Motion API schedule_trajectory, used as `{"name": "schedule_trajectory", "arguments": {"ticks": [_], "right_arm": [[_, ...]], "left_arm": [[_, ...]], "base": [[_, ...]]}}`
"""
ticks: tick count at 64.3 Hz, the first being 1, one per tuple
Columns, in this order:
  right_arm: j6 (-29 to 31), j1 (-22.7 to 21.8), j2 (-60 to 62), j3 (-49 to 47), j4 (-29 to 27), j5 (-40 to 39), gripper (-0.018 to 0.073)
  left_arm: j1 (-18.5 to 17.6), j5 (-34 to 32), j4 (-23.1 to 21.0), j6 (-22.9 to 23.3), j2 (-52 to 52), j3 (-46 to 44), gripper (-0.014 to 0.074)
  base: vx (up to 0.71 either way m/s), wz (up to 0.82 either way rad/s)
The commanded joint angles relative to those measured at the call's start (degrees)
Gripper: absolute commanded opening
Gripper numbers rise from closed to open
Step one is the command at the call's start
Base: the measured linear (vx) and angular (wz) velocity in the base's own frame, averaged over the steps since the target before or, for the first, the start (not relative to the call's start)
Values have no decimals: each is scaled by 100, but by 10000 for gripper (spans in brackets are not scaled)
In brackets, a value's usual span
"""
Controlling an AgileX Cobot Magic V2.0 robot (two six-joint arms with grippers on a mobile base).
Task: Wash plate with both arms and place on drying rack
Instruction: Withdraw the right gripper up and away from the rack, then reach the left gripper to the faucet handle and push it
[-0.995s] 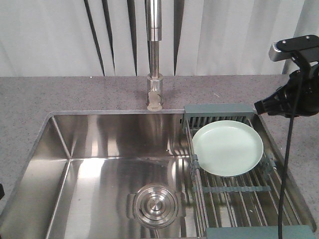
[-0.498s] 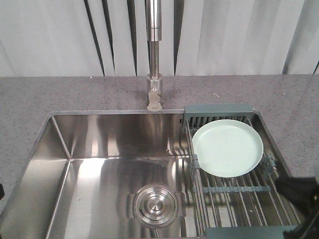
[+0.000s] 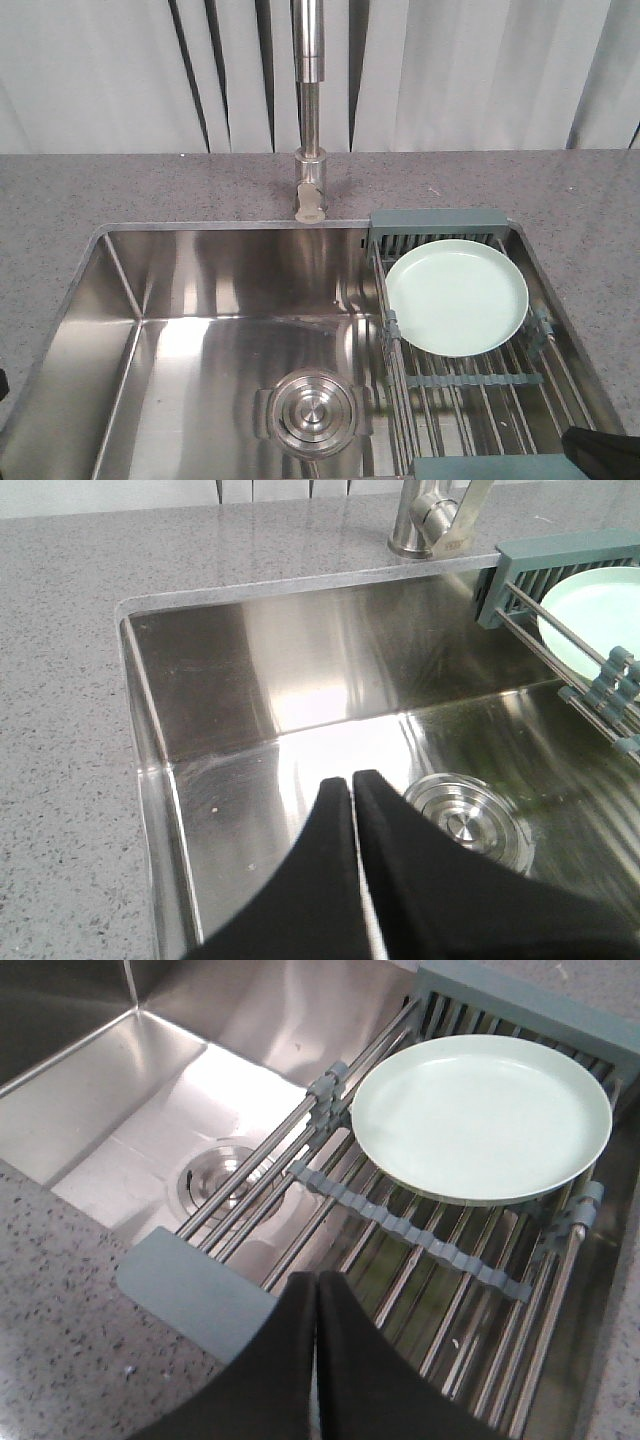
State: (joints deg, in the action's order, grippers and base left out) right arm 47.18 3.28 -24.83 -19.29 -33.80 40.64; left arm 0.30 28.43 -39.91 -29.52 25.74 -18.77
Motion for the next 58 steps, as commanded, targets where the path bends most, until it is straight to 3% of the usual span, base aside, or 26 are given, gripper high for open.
{"name": "schedule_trajectory", "arguments": {"ticks": [1, 20, 30, 40, 47, 58], "right_arm": [[44, -2, -27, -160, 30, -102, -4], [-5, -2, -27, -160, 18, -149, -4], [-26, -2, -27, -160, 12, -149, -4], [-44, -2, -27, -160, -9, -143, -4], [-44, -2, -27, -160, -76, -143, -4], [-44, -2, -27, -160, -108, -144, -4]], "left_arm": [[3, -342, -350, 9, 15, -174, -6], [3, -625, -821, -90, 318, -1167, -6], [3, -494, -1365, -90, 1302, -2051, -6], [-14, 132, -2028, -164, 2643, -2872, -6], [-14, 809, -2579, -533, 3587, -3388, -6], [-155, 1768, -3929, -1614, 4957, -4117, -6]], "base": [[0, 0], [0, 0], [0, 0], [0, 0], [0, 0], [0, 0]]}}
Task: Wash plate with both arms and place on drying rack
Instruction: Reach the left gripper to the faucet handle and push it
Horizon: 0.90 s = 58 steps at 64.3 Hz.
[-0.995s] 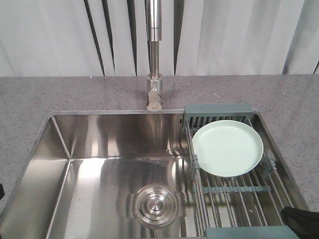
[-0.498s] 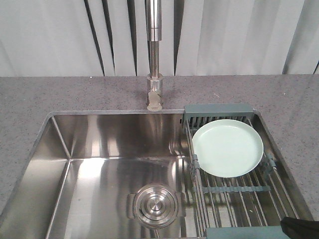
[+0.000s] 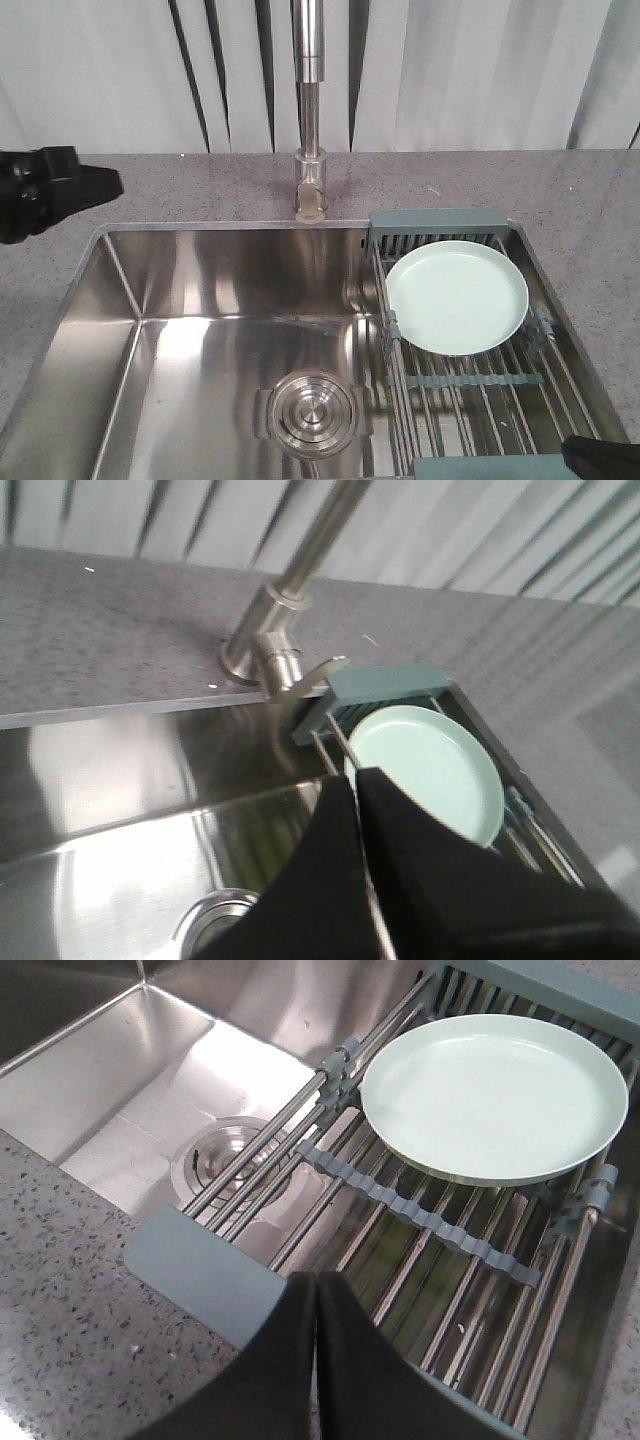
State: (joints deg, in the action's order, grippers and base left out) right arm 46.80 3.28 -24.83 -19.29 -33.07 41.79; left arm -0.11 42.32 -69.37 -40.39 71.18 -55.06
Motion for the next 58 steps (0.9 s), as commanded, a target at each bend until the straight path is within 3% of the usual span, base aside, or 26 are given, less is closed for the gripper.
{"name": "schedule_trajectory", "arguments": {"ticks": [1, 8, 19, 30, 58], "right_arm": [[-5, -2, -27, -160, -182, -259, -4], [-5, -2, -27, -160, -189, -258, -4], [-5, -2, -27, -160, -189, -258, -4], [-5, -2, -27, -160, -189, -258, -4], [-5, -2, -27, -160, -188, -266, -4]], "left_arm": [[-141, 426, -1085, -569, 506, -533, -6], [-388, 702, -1630, -675, 1247, -924, -6], [-882, 856, -1667, -643, 2260, -1590, -6], [-1253, 856, -2096, -644, 3112, -2109, -6], [-1470, 901, -2624, -599, 4592, -3058, -6]], "base": [[0, 0], [0, 0], [0, 0], [0, 0], [0, 0]]}}
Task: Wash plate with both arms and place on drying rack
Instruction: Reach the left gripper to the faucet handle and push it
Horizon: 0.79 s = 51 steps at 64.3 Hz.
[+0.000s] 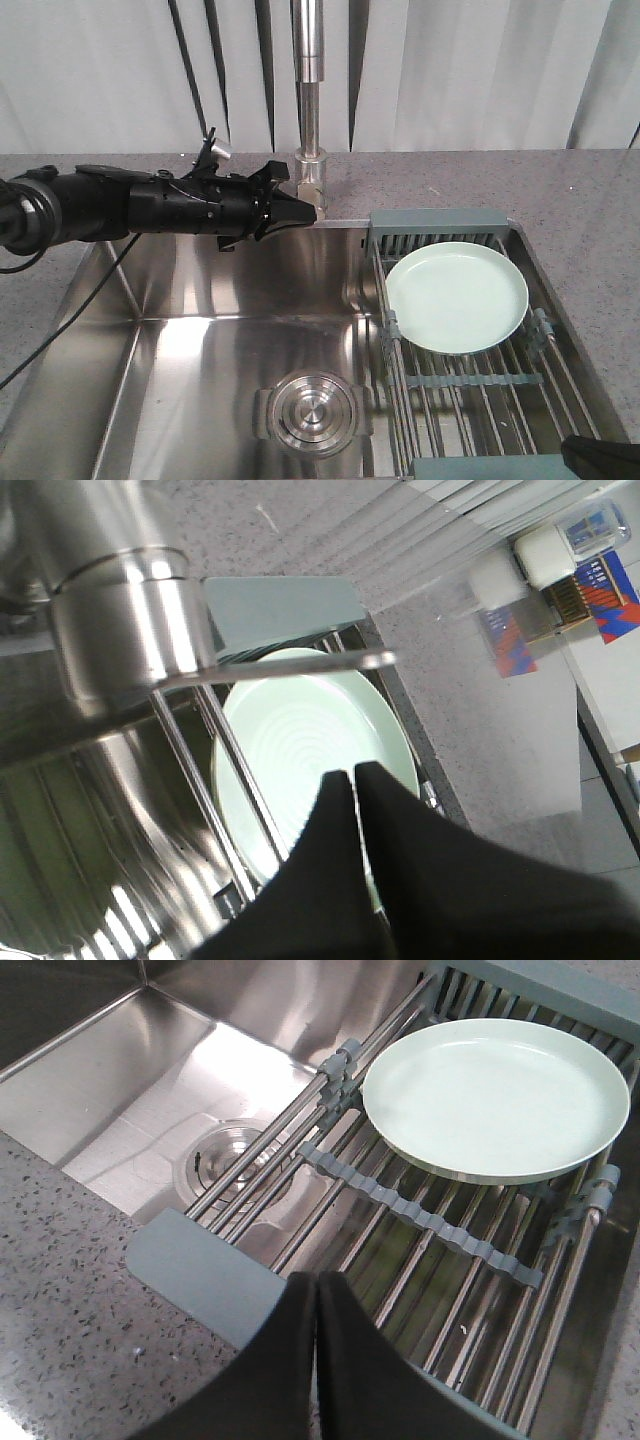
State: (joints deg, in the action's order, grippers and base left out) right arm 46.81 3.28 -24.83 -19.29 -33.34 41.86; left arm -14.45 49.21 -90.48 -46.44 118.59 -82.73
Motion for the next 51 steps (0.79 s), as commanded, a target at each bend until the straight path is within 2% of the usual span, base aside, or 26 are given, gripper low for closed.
{"name": "schedule_trajectory", "arguments": {"ticks": [1, 6, 32, 51], "right_arm": [[-6, -2, -27, -160, -161, -277, -4], [-6, -2, -27, -160, -161, -314, -4], [-6, -2, -27, -160, -161, -314, -4], [-6, -2, -27, -160, -161, -314, -4]], "left_arm": [[-36, 211, -557, 6, -118, -320, -6], [-36, 218, -716, 0, 0, -453, -6], [-36, 166, -805, 0, 395, -1206, -6], [-8, -412, -956, -5, 382, -1258, -6]], "base": [[0, 0], [0, 0], [0, 0], [0, 0]]}}
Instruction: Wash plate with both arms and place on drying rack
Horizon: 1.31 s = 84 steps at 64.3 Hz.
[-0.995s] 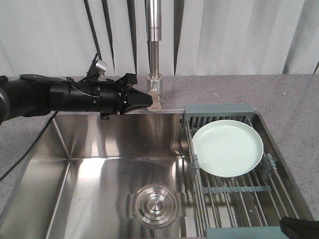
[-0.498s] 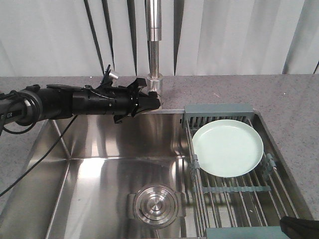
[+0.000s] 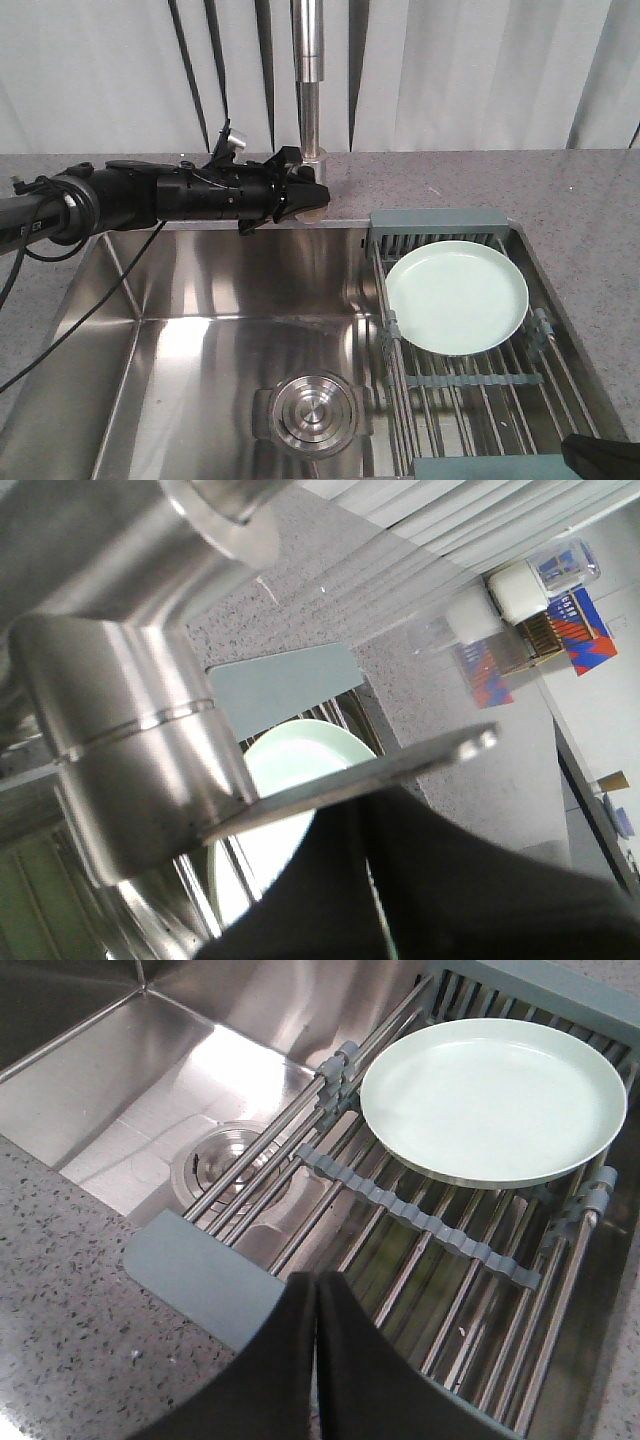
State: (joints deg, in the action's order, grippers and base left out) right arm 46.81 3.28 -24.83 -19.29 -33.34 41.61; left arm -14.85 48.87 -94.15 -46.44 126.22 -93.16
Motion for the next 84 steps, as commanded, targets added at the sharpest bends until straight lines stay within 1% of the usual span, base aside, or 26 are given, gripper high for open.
{"name": "schedule_trajectory", "arguments": {"ticks": [1, 7, 12, 27, 33, 36, 39, 43, 49, 53, 57, 62, 69, 72, 77, 84], "right_arm": [[-6, -2, -27, -160, -161, -289, -4], [-6, -2, -27, -160, -161, -289, -4], [-6, -2, -27, -160, -161, -289, -4], [-6, -2, -27, -160, -161, -289, -4], [-6, -2, -27, -160, -161, -294, -4], [-6, -2, -27, -160, -161, -294, -4], [-6, -2, -27, -160, -161, -294, -4], [-6, -2, -27, -160, -161, -294, -4], [-6, -2, -27, -160, -161, -294, -4], [-6, -2, -27, -160, -161, -294, -4], [-6, -2, -27, -160, -161, -294, -4], [-6, -2, -27, -160, -161, -285, -4], [-6, -2, -27, -160, -161, -285, -4], [-6, -2, -27, -160, -161, -285, -4], [-6, -2, -27, -160, -161, -285, -4], [-6, -2, -27, -160, -161, -285, -4]], "left_arm": [[33, -392, -606, -5, -381, -215, -6], [49, -426, -774, -17, -381, -215, -6], [51, -349, -785, -17, -382, -215, -6], [51, 477, -735, -11, -442, -215, -6], [71, 891, -584, -11, -543, -200, -6], [84, 1084, -435, 8, -612, -200, -6], [123, 1213, -201, 105, -674, -200, -6], [156, 1329, 164, 392, -795, -200, -6], [268, 1439, 1005, 858, -1023, -200, -6], [348, 1514, 1784, 1148, -1204, -200, -6], [435, 1630, 2398, 1425, -1393, -200, -6], [518, 1814, 3215, 1613, -1728, -200, -6], [604, 1858, 4069, 1784, -2274, -200, -6], [604, 1816, 4507, 1900, -2529, -200, -6], [604, 1802, 5016, 2069, -2919, -184, -6], [604, 1687, 5339, 2086, -3540, 48, -6]], "base": [[0, 0], [0, 0], [0, 0], [0, 0], [0, 0], [0, 0], [0, 0], [0, 0], [0, 0], [0, 0], [0, 0], [0, 0], [0, 0], [0, 0], [0, 0], [0, 0]]}}
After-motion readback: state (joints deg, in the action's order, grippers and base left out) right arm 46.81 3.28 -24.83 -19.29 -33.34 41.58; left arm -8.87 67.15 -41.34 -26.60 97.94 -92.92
